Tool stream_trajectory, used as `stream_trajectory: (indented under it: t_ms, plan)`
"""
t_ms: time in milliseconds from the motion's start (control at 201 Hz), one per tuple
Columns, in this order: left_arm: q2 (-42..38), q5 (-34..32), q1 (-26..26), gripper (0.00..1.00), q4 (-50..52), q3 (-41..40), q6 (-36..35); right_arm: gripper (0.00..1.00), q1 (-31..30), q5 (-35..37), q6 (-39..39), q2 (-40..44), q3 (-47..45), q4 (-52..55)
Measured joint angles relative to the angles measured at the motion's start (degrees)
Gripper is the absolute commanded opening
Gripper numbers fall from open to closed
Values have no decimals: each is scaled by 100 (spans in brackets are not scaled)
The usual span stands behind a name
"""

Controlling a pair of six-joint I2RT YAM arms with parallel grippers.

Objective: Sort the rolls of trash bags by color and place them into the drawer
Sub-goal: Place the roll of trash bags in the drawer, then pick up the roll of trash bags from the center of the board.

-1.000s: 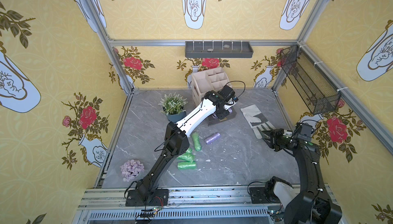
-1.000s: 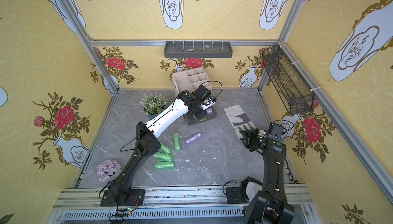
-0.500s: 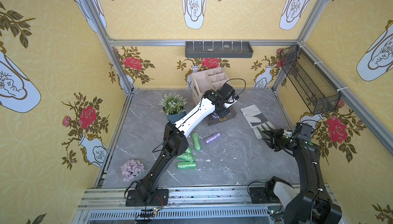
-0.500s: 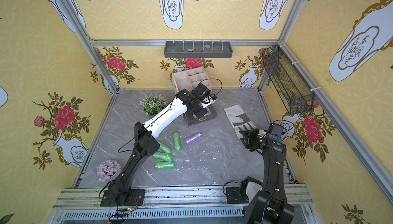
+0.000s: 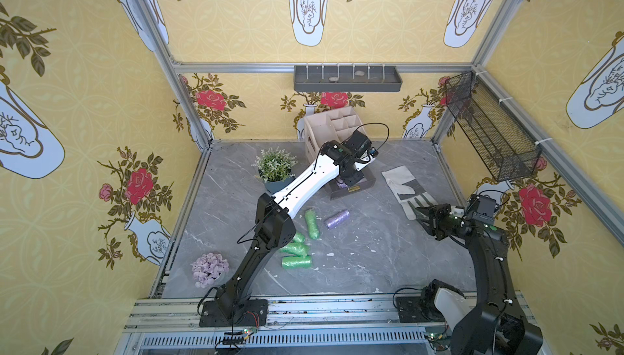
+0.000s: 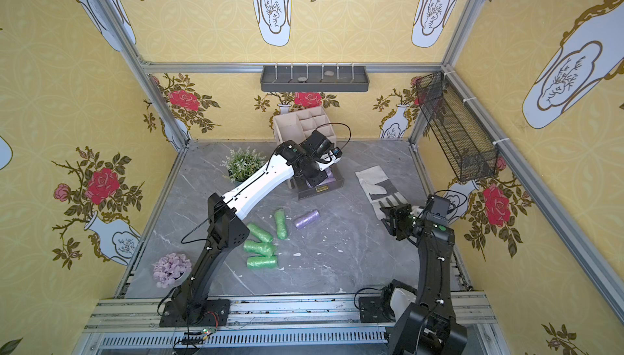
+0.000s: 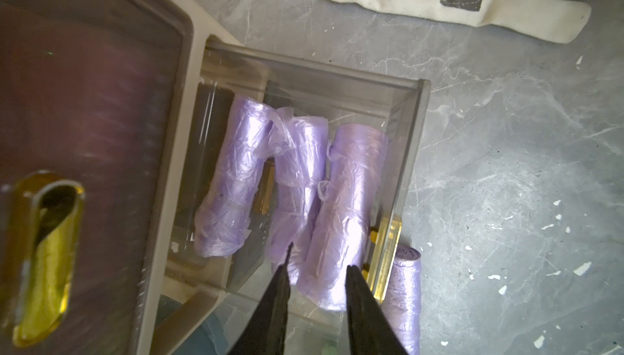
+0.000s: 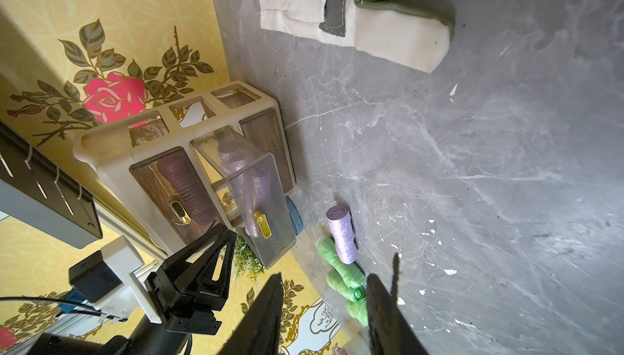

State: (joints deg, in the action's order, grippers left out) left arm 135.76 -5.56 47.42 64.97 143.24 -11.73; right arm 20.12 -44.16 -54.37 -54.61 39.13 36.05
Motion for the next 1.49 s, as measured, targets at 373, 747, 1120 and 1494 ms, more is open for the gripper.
stream_trajectory:
  t_ms: [373, 747, 1120, 1494]
  plan:
    - [37, -107, -24, 29, -63, -407, 2, 42, 0, 0, 0, -13, 0, 0]
    - [-35, -140, -59, 31, -68, -350, 7, 42, 0, 0, 0, -48, 0, -4]
    - [-1615, -37, 186, 40, -662, -1366, 17, 42, 0, 15, 0, 63, 214, 111]
    - [-5318, -457, 146, 70, -2743, -5431, 542, 41, -267, 315, -299, 330, 525, 168]
